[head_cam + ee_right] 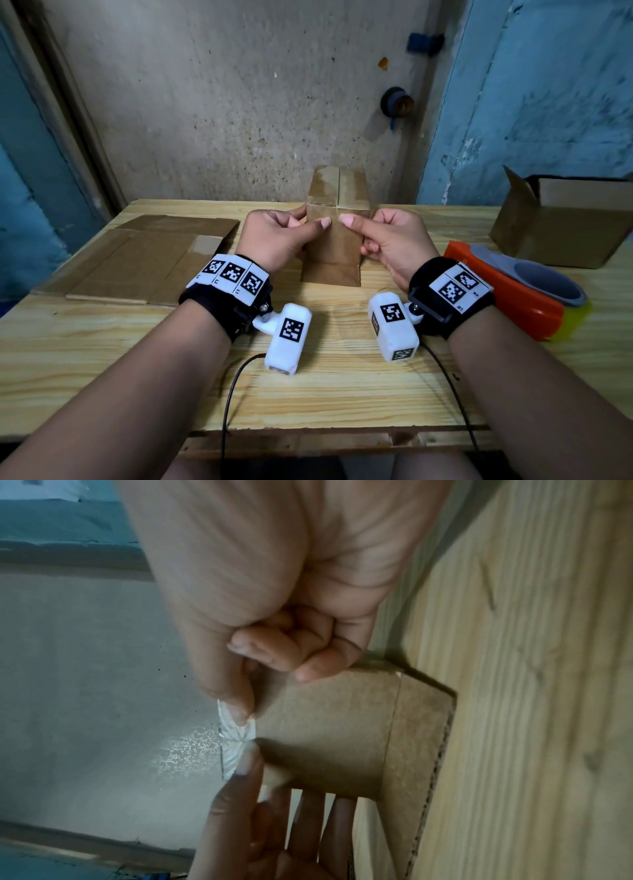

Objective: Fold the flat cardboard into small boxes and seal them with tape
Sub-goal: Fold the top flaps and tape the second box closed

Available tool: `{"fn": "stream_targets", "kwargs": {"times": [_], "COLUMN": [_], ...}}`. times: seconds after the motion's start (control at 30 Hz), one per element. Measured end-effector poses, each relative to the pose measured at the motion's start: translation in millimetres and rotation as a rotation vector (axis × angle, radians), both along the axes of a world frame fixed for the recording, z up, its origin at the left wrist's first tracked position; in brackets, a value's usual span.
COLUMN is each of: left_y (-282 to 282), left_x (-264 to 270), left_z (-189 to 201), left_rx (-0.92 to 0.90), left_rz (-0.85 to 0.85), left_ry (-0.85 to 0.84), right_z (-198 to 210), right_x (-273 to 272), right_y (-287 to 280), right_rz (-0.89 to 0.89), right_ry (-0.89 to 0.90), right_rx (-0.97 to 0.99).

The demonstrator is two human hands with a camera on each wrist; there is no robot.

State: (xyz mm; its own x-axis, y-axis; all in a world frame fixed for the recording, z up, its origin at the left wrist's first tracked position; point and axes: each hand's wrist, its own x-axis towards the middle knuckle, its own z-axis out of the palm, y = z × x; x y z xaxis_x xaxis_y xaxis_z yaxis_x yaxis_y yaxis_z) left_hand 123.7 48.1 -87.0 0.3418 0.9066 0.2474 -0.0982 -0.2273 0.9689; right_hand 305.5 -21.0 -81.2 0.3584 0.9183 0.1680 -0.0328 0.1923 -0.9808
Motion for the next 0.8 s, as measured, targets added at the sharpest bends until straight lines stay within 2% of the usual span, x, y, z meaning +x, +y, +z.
{"fn": "stream_targets", "kwargs": {"times": [0.13, 0.27, 0.4, 0.53, 0.8], "left_y": [-3.6, -4.7, -5.0, -5.6, -8.8], "left_x": [-1.3, -3.3, -5.8, -5.7, -3.9], "left_z": [5.0, 7.9, 9.1, 9.1, 12.4], "left_rx": [-0.01, -0.04, -0.081, -0.065, -0.106], "left_rz": [0.069, 0.096, 0.029, 0.042, 0.053], "left_ry": [-0.06, -0.138, -0.097, -0.066, -0.095], "right_z": [5.4, 6.4, 3.0, 0.8, 5.6], "right_x": [-2.3, -3.1, -2.9, 1.7, -1.9], "right_y": [-4.6, -5.9, -5.5, -5.2, -5.6], "right_rz": [0.053, 0.059, 0.126, 0.183, 0.175], "right_ry": [0.094, 0.012, -0.047, -0.053, 0.011], "right_rx": [0.042, 0.12, 0.106, 0.096, 0.116]}}
